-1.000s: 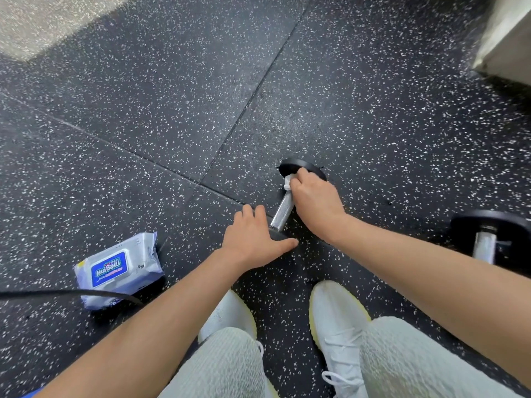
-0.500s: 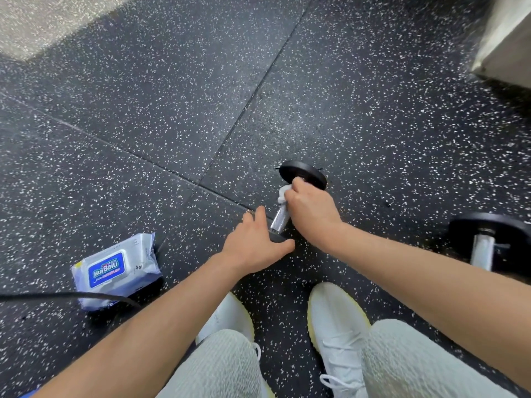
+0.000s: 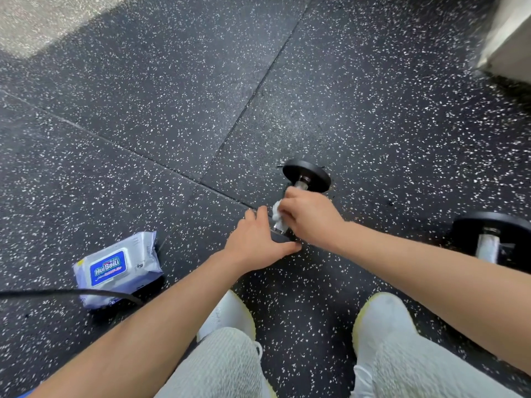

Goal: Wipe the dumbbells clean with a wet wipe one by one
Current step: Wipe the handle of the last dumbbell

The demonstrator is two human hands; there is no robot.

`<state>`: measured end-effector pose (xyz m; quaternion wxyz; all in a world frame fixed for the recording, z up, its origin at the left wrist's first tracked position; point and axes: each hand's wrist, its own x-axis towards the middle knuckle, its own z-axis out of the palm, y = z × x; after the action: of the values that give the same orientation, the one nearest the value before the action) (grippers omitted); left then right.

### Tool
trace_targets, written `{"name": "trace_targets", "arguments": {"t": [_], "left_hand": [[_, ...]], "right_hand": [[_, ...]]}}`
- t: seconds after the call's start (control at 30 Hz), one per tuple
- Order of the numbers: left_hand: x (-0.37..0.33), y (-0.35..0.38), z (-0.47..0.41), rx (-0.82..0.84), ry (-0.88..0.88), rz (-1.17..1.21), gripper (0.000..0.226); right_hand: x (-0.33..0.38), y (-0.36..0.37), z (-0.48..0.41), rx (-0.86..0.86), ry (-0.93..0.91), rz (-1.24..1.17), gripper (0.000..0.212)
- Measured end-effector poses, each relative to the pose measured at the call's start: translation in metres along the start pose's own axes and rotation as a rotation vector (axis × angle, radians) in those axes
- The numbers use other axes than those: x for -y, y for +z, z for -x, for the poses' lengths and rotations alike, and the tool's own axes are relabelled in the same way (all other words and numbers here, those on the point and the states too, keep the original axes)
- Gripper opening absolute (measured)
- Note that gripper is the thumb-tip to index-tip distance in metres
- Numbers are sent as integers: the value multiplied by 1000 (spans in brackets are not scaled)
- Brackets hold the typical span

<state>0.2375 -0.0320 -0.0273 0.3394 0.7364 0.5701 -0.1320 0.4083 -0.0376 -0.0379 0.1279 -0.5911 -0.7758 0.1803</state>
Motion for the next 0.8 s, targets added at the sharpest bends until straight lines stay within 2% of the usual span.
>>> {"name": "trace_targets", "arguments": {"t": [0.07,0.13,0.27,0.4,0.53,0.63,0.7,0.8], "left_hand": [[-1,2,0,-23,4,13,98],[-2,3,2,-27,8,7,102],[-2,1,3,7,-17,18,119],[-6,-2,5,60,-47,37,113],[-11,4,9,42,-18,38,93],[-11,8,8,27,-8,33,100],[-12,8,7,24,-9,34,105],[-13,7,6,28,-17,11,117]], "right_hand": [[4,2,10,99,-101,-58,12],[-1,-1,10,144,-127,-68,10],[-16,-6,-4,-7,-1,-31,13],[-13,-8,-2,-78,105,-10,15],[-1,-3,16,95,-76,-81,10],[-6,-5,17,161,-139,-93,11],[-12,-10,11,135,-109,-69,12],[-21,-14,4,7,-9,-32,13]]}}
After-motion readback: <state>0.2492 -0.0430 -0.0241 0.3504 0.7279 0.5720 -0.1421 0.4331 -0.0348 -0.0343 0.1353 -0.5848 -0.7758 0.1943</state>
